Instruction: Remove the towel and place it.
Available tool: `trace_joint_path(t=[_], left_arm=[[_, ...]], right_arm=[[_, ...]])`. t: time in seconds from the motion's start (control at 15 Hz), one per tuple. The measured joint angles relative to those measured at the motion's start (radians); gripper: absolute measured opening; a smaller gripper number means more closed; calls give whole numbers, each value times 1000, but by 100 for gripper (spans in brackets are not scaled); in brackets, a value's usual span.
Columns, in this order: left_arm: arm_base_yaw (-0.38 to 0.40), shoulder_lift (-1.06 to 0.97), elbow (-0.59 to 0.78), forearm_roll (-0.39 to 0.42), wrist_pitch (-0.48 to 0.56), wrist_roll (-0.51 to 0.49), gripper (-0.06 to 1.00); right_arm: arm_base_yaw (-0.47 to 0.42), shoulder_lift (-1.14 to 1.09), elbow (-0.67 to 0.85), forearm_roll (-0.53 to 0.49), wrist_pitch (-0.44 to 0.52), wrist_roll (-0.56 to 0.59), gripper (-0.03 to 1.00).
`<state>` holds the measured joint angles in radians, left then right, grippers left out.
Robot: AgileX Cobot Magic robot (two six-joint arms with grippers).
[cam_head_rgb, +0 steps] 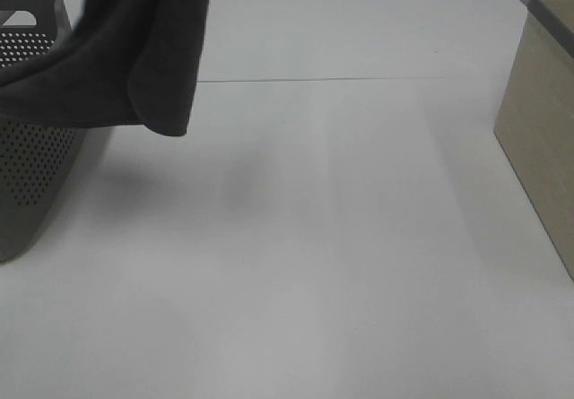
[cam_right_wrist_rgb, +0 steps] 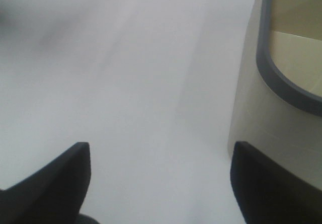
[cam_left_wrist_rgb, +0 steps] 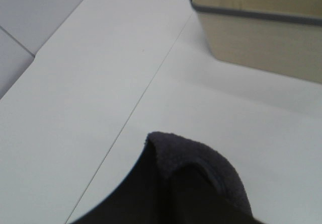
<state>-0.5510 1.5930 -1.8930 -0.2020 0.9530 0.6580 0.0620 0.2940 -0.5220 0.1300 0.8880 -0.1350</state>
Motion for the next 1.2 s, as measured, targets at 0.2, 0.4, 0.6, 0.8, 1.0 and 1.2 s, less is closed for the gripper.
trace_joint_path(t=[0.2,0.4,0.6,0.8,1.0,1.2], left_arm=[[-152,144,0,324,-83,-156,0],[-238,187,-27,418,-107,-175,0],[-245,196,-40,434,-121,-188,0],[-245,204,-41,437,-136,-206,0],[-245,208,-41,429,-159,-229,0],[-245,208,-41,424,-211,-275,0]], right_arm=[[0,199,0,95,-151,-98,75],[0,390,0,245,-279,-246,75],[1,509,0,456,-360,-457,75],[1,645,0,856,-405,-836,75],[41,723,0,1040,-424,-998,75],[305,826,-1,1193,-666,-1085,75]])
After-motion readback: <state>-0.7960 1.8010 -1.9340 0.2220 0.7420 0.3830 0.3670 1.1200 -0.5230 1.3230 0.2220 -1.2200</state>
